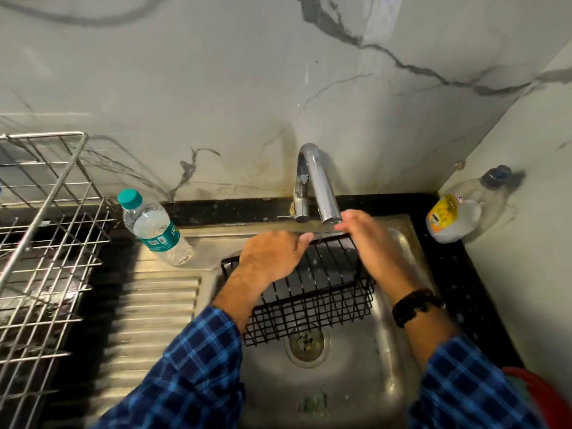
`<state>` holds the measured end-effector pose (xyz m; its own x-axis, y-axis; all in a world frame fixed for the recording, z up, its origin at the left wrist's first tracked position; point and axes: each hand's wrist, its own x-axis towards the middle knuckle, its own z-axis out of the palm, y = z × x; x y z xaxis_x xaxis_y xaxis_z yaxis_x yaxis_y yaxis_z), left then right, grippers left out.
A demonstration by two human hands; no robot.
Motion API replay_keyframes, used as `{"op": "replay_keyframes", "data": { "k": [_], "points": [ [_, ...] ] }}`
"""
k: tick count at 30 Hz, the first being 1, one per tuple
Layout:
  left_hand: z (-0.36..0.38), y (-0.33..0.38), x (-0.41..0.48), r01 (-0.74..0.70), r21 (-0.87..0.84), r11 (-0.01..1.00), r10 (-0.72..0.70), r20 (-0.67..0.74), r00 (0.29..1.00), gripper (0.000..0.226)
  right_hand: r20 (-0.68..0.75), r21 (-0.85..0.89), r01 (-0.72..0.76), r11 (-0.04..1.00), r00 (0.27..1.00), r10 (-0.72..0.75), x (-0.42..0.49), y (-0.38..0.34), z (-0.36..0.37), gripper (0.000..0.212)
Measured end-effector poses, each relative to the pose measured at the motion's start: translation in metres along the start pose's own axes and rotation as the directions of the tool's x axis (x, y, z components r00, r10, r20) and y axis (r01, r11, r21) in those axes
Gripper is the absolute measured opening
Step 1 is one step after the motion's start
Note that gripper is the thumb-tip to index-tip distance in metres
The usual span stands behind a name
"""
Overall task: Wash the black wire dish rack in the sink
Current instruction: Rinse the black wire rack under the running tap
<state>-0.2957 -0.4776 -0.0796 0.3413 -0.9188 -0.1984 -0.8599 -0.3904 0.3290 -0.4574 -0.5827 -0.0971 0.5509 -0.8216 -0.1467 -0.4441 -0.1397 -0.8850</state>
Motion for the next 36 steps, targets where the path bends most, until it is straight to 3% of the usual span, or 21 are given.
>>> {"op": "replay_keyframes", "data": {
  "k": [1,3,5,7,9,10,12,13,15,17,20,22,25,27,28,29,30,31,32,33,36],
  "points": [
    [-0.001,0.006,0.002,-0.003,0.056,0.998,0.003,-0.002,1.000,0.053,0.103,-0.254,0.134,0.958,0.988,-0.111,-0.003,-0.008,0.001,0.032],
    [-0.003,0.014,0.008,-0.003,0.069,0.998,0.002,0.011,1.000,0.053,0.211,-0.623,0.334,0.707,0.943,-0.259,-0.008,-0.021,0.008,0.035],
    [-0.011,0.014,0.008,-0.013,-0.021,1.000,0.013,0.029,0.999,0.051,0.198,-0.691,0.355,0.629,0.931,-0.308,-0.005,-0.027,0.006,0.039],
    [-0.021,-0.001,0.006,-0.046,-0.087,0.995,0.051,0.059,0.997,0.050,0.160,-0.689,0.269,0.673,0.962,-0.221,-0.001,-0.025,-0.004,0.042],
    [-0.029,-0.032,-0.004,-0.045,-0.212,0.976,0.059,0.059,0.997,0.053,0.069,-0.613,0.154,0.775,0.988,-0.141,0.001,-0.018,-0.011,0.051],
    [-0.030,-0.047,-0.009,-0.027,-0.411,0.911,0.059,0.065,0.996,0.055,0.013,-0.553,0.092,0.828,0.995,-0.101,0.001,-0.010,-0.011,0.055],
    [-0.026,-0.060,-0.026,0.060,-0.806,0.589,-0.008,0.068,0.998,0.058,-0.062,-0.415,-0.039,0.909,0.998,0.015,0.003,0.004,-0.008,0.058],
    [-0.020,-0.059,-0.031,0.071,-0.849,0.524,-0.073,0.039,0.997,0.058,-0.065,-0.366,-0.098,0.925,0.995,0.079,0.005,0.010,-0.004,0.058],
    [-0.009,-0.047,-0.031,0.073,-0.810,0.582,-0.231,-0.079,0.970,0.060,-0.025,-0.352,-0.171,0.920,0.985,0.173,0.003,0.015,0.004,0.058],
    [0.001,-0.034,-0.022,0.040,-0.730,0.682,-0.222,-0.154,0.963,0.069,0.032,-0.366,-0.147,0.919,0.985,0.170,-0.004,0.007,0.013,0.054],
    [0.002,-0.008,-0.007,0.058,-0.523,0.850,-0.155,-0.143,0.978,0.063,0.131,-0.013,0.011,1.000,0.991,-0.010,-0.013,-0.019,0.034,0.041],
    [0.002,0.009,-0.007,0.011,-0.435,0.900,-0.081,-0.144,0.986,0.055,0.065,0.201,0.037,0.979,0.997,-0.052,-0.016,-0.025,0.042,0.034],
    [-0.006,-0.001,-0.019,-0.036,-0.423,0.906,0.007,-0.069,0.998,0.043,-0.091,0.361,-0.034,0.932,0.993,0.071,-0.016,-0.013,0.035,0.040],
    [-0.002,-0.030,-0.029,0.109,-0.428,0.897,-0.138,-0.039,0.990,0.051,-0.193,0.463,-0.033,0.886,0.972,0.137,-0.021,0.001,0.021,0.052],
    [0.004,-0.048,-0.035,0.235,-0.514,0.825,-0.271,0.005,0.963,0.054,-0.228,0.495,-0.007,0.869,0.964,0.138,-0.025,0.006,0.016,0.050],
    [0.008,-0.061,-0.041,0.386,-0.656,0.649,-0.390,0.148,0.909,0.053,-0.251,0.500,0.014,0.866,0.959,0.130,-0.030,0.009,0.013,0.048],
    [0.013,-0.069,-0.048,0.529,-0.768,0.361,-0.396,0.388,0.832,0.052,-0.259,0.490,0.029,0.871,0.959,0.114,-0.037,0.011,0.010,0.047],
    [0.020,-0.073,-0.054,0.637,-0.769,0.043,-0.249,0.609,0.753,0.056,-0.254,0.465,0.042,0.884,0.963,0.087,-0.044,0.012,0.011,0.050],
    [0.024,-0.073,-0.060,0.689,-0.708,-0.158,-0.089,0.705,0.704,0.063,-0.225,0.444,0.065,0.894,0.973,0.041,-0.052,0.013,0.013,0.052],
    [0.029,-0.070,-0.064,0.702,-0.677,-0.221,-0.027,0.724,0.689,0.068,-0.178,0.433,0.087,0.897,0.984,-0.009,-0.058,0.013,0.016,0.050],
    [0.041,-0.046,-0.066,0.721,-0.683,-0.121,-0.183,0.729,0.660,0.054,-0.052,0.386,0.198,0.901,0.980,-0.193,-0.076,0.014,0.021,0.044]
  ]
}}
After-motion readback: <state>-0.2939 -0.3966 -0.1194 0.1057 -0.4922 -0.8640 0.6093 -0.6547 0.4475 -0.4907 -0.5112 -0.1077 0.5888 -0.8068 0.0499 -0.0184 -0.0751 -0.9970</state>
